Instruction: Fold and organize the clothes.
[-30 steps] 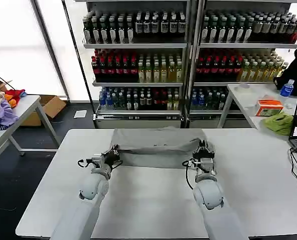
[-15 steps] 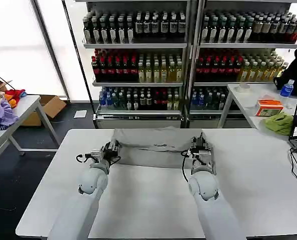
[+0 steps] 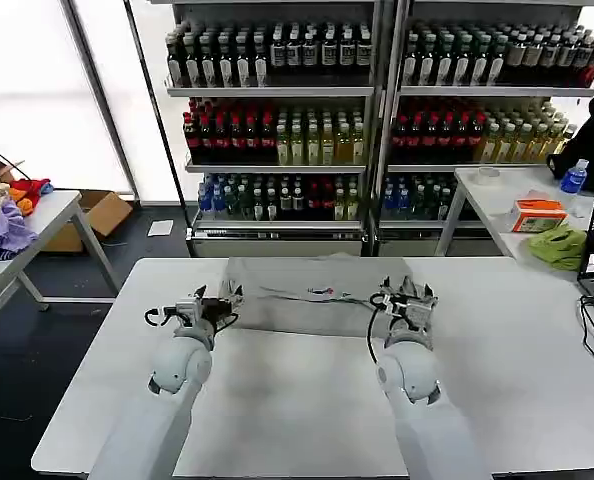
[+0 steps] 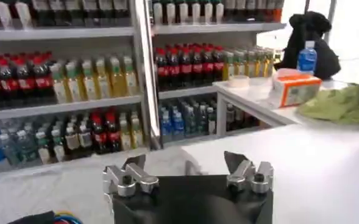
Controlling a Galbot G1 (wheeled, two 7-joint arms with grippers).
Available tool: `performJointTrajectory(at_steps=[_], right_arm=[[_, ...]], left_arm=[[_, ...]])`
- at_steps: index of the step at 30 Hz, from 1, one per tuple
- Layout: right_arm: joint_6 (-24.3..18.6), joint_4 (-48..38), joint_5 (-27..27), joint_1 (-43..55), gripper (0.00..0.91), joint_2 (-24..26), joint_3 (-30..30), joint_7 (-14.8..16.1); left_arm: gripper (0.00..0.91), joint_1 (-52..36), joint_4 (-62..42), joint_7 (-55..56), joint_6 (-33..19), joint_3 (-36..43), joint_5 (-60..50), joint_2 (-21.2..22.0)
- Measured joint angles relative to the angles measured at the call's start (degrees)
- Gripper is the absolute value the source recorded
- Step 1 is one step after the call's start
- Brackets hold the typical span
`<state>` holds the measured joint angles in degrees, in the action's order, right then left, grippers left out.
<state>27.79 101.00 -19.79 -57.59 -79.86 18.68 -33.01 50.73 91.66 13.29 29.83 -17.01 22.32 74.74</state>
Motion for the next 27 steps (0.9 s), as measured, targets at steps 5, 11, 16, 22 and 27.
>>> performJointTrajectory(at_steps=[5, 11, 16, 22, 27], right_arm=[[0.8, 1.9, -0.8, -3.6, 0.907, 2.1, 0.8, -0.2], [1.9, 2.9, -1.3, -5.5, 0.907, 3.1, 0.6, -0.4], [2.8, 2.9, -1.6, -6.4, 0.897, 3.3, 0.4, -0.7], [3.0, 2.1, -2.2, -6.9, 0.826, 3.6, 0.6, -0.5], [2.9, 0.8, -2.2, -6.8, 0.000, 3.2, 0.7, 0.0]], left_arm=[[0.907, 1.8, 0.4, 0.0, 0.2, -0.3, -0.8, 0.1], [0.907, 2.3, -0.2, 0.2, 0.1, -0.8, -1.8, -0.1], [0.907, 2.2, -1.4, 0.2, 0.0, -1.0, -2.4, -0.2], [0.907, 2.6, -2.7, 0.1, -0.1, -1.0, -3.2, -0.2], [0.131, 2.4, -3.9, 0.0, -0.1, -0.7, -3.8, -0.3]])
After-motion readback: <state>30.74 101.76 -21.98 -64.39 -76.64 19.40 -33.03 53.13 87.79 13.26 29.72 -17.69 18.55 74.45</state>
